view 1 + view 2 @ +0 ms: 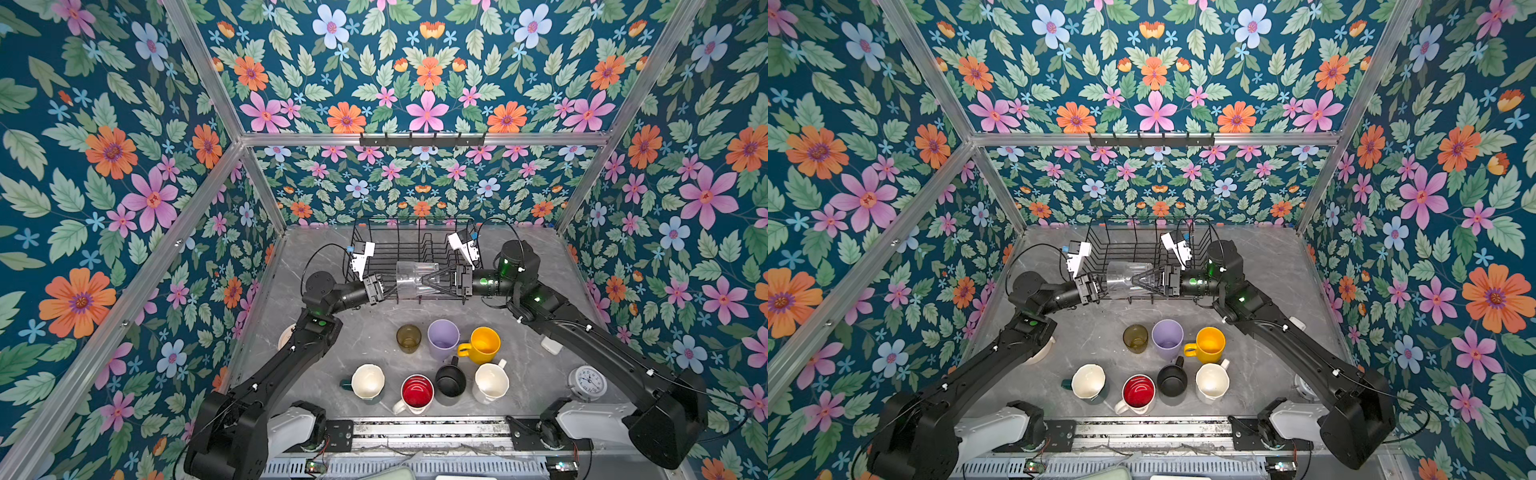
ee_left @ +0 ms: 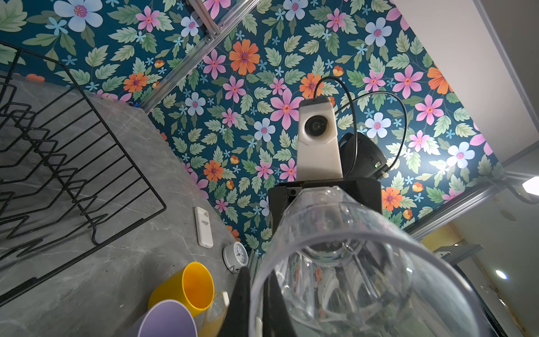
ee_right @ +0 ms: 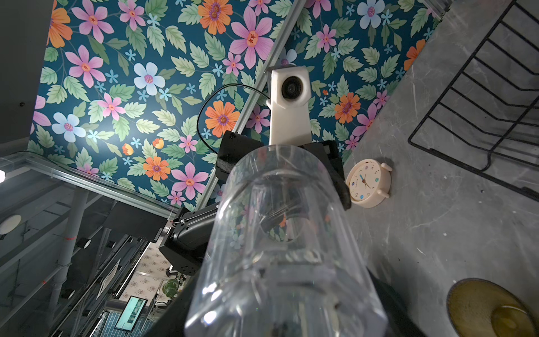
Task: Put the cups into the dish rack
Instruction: 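Raise the tumbler over the dish rack with the right gripper while the left arm withdraws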
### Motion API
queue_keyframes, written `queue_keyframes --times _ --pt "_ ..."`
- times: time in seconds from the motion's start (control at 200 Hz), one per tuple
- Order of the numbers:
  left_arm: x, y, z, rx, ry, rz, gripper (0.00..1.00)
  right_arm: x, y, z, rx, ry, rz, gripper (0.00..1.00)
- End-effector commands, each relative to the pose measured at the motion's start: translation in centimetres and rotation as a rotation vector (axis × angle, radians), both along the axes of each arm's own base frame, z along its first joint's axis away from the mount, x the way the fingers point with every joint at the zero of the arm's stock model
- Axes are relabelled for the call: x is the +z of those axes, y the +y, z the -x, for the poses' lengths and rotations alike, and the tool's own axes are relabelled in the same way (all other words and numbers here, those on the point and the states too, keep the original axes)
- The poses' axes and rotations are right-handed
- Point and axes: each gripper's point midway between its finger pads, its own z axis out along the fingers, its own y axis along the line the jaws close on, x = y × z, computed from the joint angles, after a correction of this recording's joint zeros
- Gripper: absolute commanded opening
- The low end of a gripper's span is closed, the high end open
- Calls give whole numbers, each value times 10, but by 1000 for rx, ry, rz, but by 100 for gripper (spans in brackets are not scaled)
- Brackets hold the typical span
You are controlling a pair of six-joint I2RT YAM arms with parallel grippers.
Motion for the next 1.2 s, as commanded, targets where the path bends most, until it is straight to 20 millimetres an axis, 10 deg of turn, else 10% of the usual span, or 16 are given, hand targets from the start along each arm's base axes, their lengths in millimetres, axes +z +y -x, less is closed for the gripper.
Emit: queue_keyframes --times 0.0,0.735,1.195 --pt "12 1 4 -8 -33 25 2 -10 -2 -8 -54 -9 47 13" --pt "2 7 -6 57 -22 -32 70 8 -15 1 -95 -73 66 12" --pt "-26 81 -53 482 18 -297 85 8 -67 -9 -296 -96 291 11"
